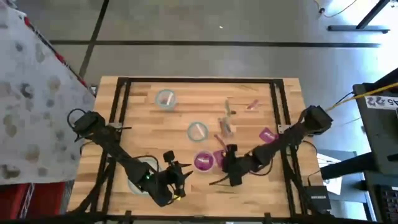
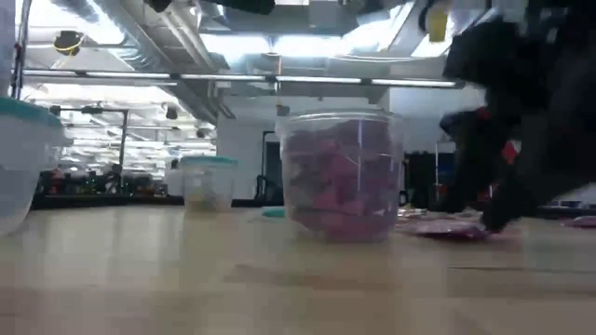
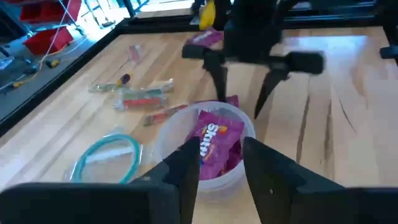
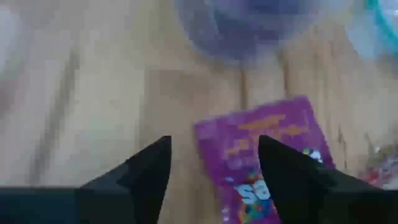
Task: Sort candy
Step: Put the violet candy into the bottom small transparent bin
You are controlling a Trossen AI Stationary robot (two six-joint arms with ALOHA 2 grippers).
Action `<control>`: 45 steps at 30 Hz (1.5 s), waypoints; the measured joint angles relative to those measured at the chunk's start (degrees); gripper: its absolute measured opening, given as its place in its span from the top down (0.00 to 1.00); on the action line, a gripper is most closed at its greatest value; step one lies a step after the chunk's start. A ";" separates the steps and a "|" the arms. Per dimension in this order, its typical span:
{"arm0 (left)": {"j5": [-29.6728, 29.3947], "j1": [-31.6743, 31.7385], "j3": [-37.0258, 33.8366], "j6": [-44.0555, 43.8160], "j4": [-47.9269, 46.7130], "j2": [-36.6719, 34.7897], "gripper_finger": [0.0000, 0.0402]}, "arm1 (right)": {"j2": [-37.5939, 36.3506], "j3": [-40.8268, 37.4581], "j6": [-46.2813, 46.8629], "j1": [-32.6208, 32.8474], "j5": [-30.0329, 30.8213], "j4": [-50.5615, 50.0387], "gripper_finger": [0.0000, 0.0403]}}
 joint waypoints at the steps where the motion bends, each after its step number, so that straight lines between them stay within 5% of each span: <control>1: 0.00 0.00 0.00 -0.02 0.02 0.00 0.73 | 0.55 0.11 -0.21 -0.27 0.04 0.35 0.48; 5: 0.00 0.00 0.00 0.02 0.04 0.00 0.73 | 2.20 0.21 -1.35 -0.41 0.43 1.22 0.62; 11: 0.00 0.00 0.00 -0.09 0.05 0.00 0.73 | 1.78 1.64 -1.35 -0.37 0.34 -1.72 0.96; 22: 0.04 0.00 0.00 -0.11 0.02 0.00 0.73 | 1.99 20.61 1.34 5.10 17.54 -37.80 1.00; 27: 0.04 0.00 0.00 -0.13 0.02 0.00 0.73 | 1.96 29.59 -0.02 6.42 26.82 -43.09 1.00; 34: 0.02 0.00 0.00 -0.13 0.06 -0.01 0.73 | 2.36 31.47 -23.93 4.38 17.22 -20.78 1.00; 45: 0.02 0.00 0.00 -0.13 0.05 -0.01 0.73 | 10.41 31.34 -25.40 -3.75 1.45 -19.02 1.00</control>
